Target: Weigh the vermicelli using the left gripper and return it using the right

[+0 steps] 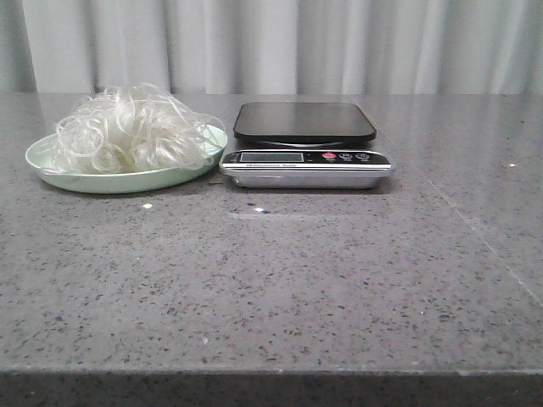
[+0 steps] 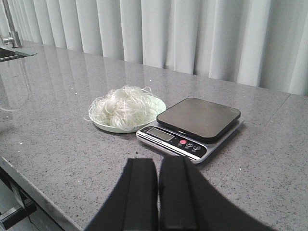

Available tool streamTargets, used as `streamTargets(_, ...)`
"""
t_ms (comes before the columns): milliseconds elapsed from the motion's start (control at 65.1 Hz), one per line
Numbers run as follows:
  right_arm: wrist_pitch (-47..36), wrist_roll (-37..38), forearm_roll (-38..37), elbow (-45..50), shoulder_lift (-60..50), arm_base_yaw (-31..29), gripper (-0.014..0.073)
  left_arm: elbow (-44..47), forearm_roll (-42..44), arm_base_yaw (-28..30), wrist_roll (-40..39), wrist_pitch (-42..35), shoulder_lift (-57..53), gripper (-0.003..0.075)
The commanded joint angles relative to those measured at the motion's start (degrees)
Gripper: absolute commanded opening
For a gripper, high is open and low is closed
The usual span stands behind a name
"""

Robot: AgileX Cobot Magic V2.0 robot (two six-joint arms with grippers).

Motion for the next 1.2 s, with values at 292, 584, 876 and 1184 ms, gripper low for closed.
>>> streamTargets(292,-3.60,0.02,-0.90,-1.35,1.10,-0.31,0.0188,0.31,-0.10,-0.45,-0.47,-4.07,-1.27,0.0127)
streamTargets(584,-9.22,0.02,-2.81,3.89,1.10,-18.49,0.0188,0.31,-0.10,-0.45,-0.47,-4.07,-1.27,0.0127)
streamTargets(876,-28.41,0.02,0.00,18.25,0.70,-32.23,0.0188,0.31,-0.10,-0.45,-0.47,-4.07,-1.27,0.0127)
streamTargets(1184,-34.61,0.02,3.22,23.99,-0.72,-32.23,0.0188,0.31,-0.10,-0.45,-0.47,-4.07,-1.27,0.0127)
